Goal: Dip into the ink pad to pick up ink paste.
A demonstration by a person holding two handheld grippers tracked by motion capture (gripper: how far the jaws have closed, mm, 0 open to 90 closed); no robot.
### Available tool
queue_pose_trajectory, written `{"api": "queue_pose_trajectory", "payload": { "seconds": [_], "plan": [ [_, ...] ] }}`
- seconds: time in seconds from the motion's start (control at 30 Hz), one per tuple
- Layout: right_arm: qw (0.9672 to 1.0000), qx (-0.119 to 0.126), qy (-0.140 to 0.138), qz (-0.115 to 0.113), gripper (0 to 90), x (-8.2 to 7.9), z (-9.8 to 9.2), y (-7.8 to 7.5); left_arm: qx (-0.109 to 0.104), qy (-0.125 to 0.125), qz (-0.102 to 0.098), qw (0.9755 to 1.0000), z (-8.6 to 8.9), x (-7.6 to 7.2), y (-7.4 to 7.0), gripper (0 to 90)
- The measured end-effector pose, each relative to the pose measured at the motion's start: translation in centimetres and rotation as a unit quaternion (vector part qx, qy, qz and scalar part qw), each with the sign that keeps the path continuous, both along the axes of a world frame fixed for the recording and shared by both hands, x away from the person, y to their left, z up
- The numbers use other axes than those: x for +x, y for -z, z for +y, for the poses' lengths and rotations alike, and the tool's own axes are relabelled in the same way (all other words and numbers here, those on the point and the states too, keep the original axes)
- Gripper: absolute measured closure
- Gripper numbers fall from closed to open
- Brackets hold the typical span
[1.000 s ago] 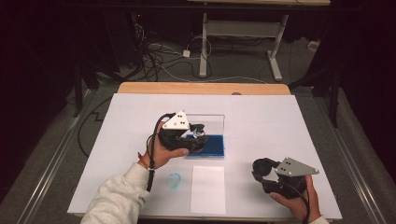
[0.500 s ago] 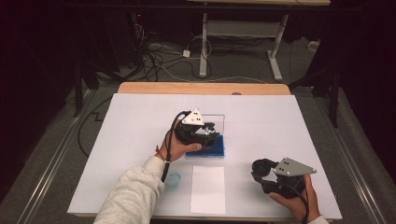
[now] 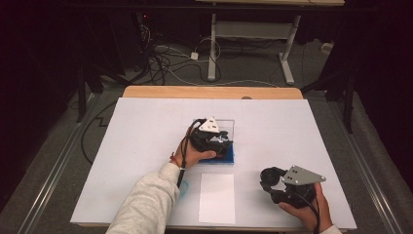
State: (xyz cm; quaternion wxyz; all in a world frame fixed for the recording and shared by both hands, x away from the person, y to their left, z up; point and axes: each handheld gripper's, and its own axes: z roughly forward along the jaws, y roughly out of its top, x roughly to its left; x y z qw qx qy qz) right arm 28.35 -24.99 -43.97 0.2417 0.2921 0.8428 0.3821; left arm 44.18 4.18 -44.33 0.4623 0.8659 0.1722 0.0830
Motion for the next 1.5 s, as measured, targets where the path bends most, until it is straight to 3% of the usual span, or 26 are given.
{"api": "queue_pose_trajectory", "payload": {
  "seconds": [0.37,0.6,0.93,1.23,1.5],
  "plan": [
    [0.9999,-0.008,-0.008,0.002,38.5,-0.1,0.2,0.1,-0.001,-0.002,0.004,1.0000,0.2,-0.2,0.4,54.8],
    [0.9999,-0.009,-0.010,0.005,38.4,-0.1,0.2,0.2,0.016,-0.002,0.022,0.9996,1.4,-0.5,0.3,54.8],
    [0.9998,-0.014,-0.009,0.007,38.4,-0.1,0.3,0.3,0.063,-0.016,0.017,0.9977,0.8,-1.3,-0.4,54.8],
    [0.9999,-0.013,-0.006,0.006,38.4,-0.1,0.3,0.3,0.078,-0.021,0.019,0.9965,0.7,-1.4,-0.6,54.8],
    [0.9998,-0.019,-0.003,0.005,38.4,-0.1,0.3,0.2,0.076,-0.022,0.019,0.9967,0.7,-1.4,-0.6,54.8]
  ]
}}
